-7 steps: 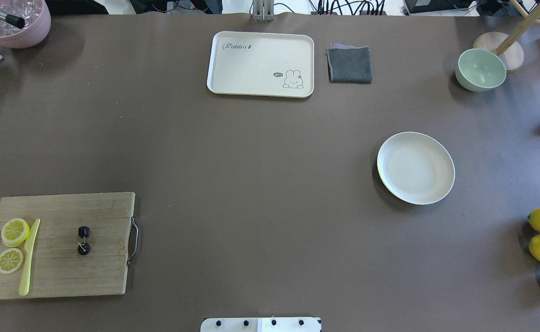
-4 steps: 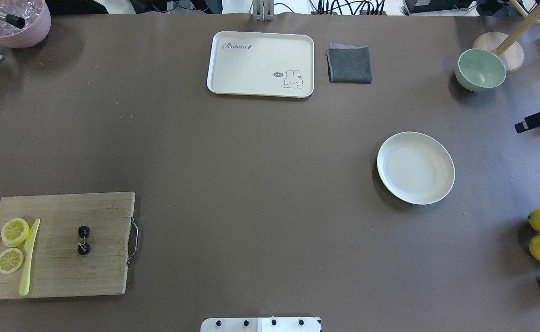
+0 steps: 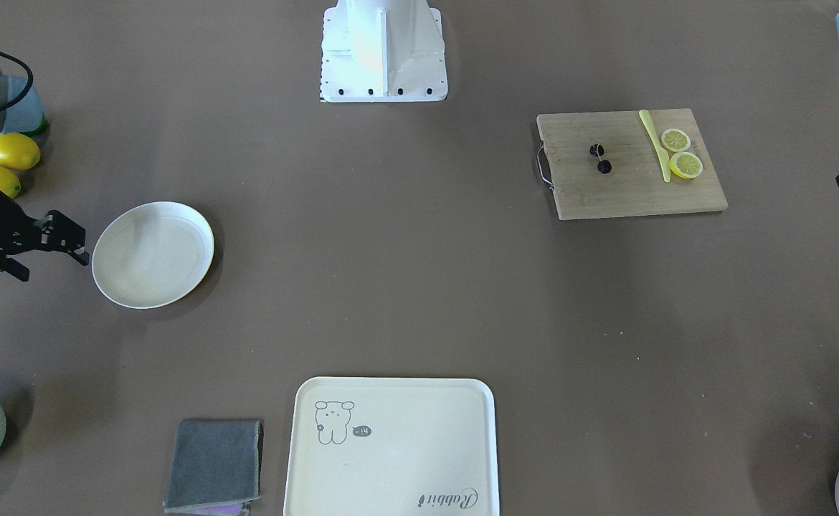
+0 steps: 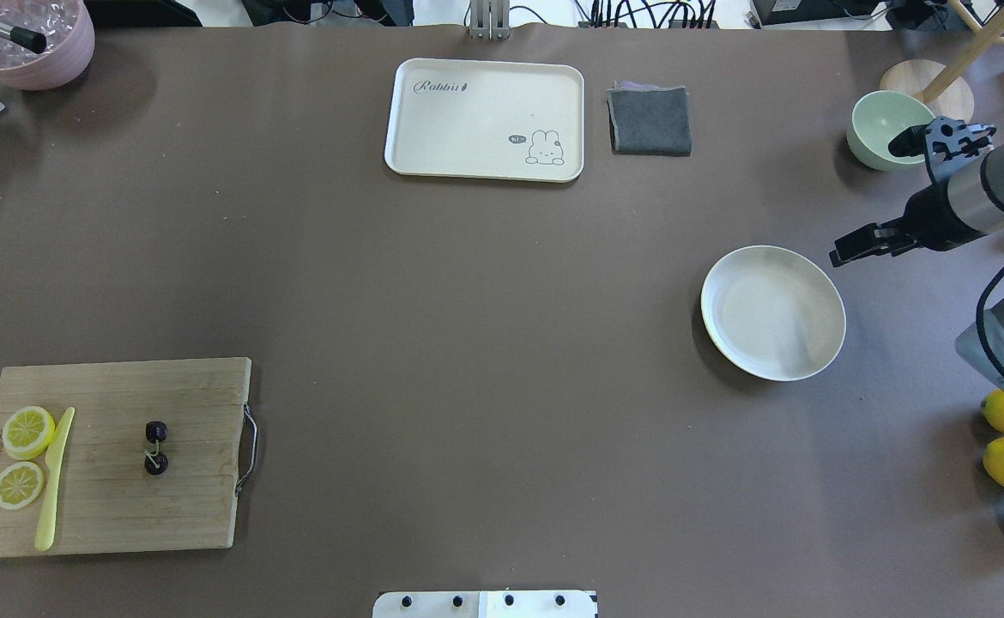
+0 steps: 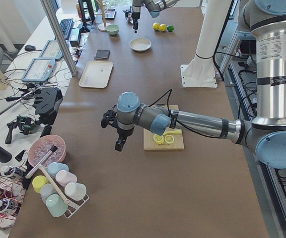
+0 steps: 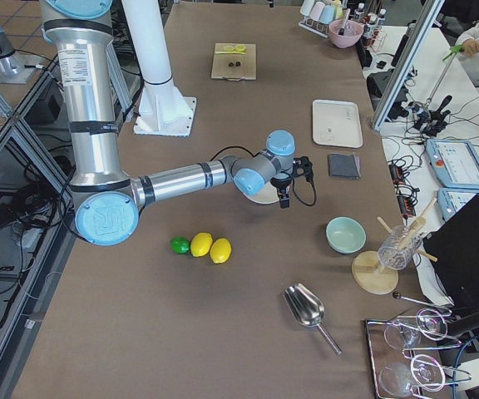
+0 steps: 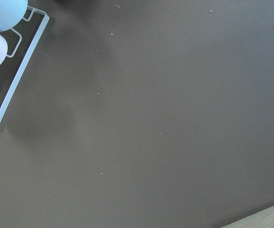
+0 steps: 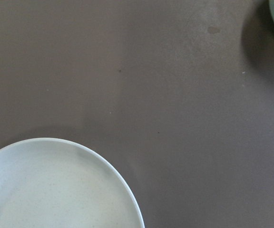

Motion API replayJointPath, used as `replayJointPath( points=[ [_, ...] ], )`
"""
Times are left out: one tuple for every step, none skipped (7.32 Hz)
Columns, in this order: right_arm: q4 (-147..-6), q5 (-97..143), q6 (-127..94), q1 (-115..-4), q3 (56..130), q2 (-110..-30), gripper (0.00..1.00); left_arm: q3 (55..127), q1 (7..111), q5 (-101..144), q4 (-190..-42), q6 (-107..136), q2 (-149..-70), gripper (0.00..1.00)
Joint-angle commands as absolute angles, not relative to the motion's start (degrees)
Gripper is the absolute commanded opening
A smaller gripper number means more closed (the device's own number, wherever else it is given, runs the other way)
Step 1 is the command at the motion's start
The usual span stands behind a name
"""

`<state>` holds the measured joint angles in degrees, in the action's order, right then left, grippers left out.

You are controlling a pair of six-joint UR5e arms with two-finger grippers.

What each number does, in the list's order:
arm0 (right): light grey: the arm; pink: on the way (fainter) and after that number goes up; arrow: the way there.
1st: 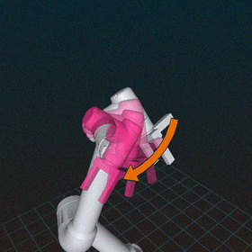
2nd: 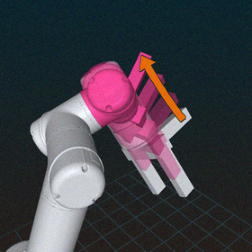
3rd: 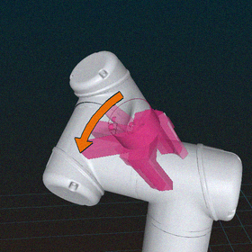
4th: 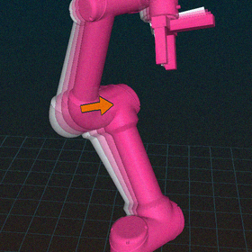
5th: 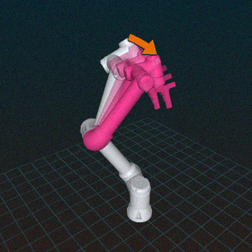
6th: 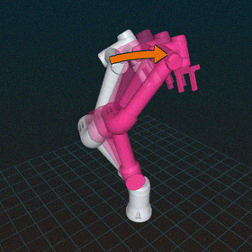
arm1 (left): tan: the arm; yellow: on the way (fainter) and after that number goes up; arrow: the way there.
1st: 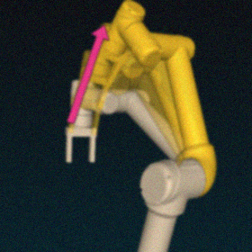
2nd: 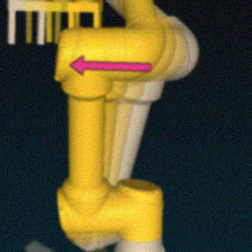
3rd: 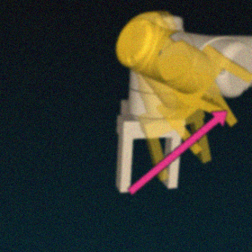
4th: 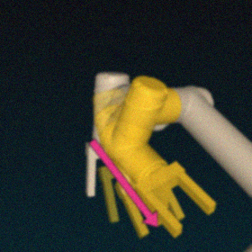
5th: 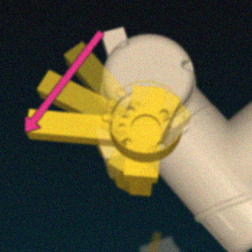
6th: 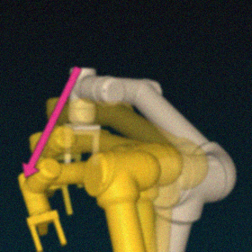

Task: Place red cherry on plate
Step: 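Reach the right gripper to the rim of the white plate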

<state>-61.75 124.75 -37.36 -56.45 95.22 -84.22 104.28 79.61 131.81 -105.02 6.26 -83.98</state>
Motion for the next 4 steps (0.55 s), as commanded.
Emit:
replayJointPath(
  points=[
    [-61.4, 123.5, -38.4, -53.1, 93.3, -83.8, 0.86, 104.3, 79.7, 131.8, -105.0, 6.3, -83.9, 0.97],
    [-61.3, 123.5, -38.4, -52.3, 93.2, -83.8, 0.86, 104.4, 79.6, 131.8, -105.0, 6.3, -83.9, 0.97],
    [-61.3, 123.4, -38.4, -51.8, 93.0, -83.8, 0.83, 104.2, 79.6, 131.8, -105.0, 6.3, -83.9, 0.97],
    [-61.3, 123.5, -38.5, -51.5, 92.9, -83.8, 0.72, 104.3, 79.7, 131.8, -105.0, 6.3, -83.9, 0.97]
  ],
)
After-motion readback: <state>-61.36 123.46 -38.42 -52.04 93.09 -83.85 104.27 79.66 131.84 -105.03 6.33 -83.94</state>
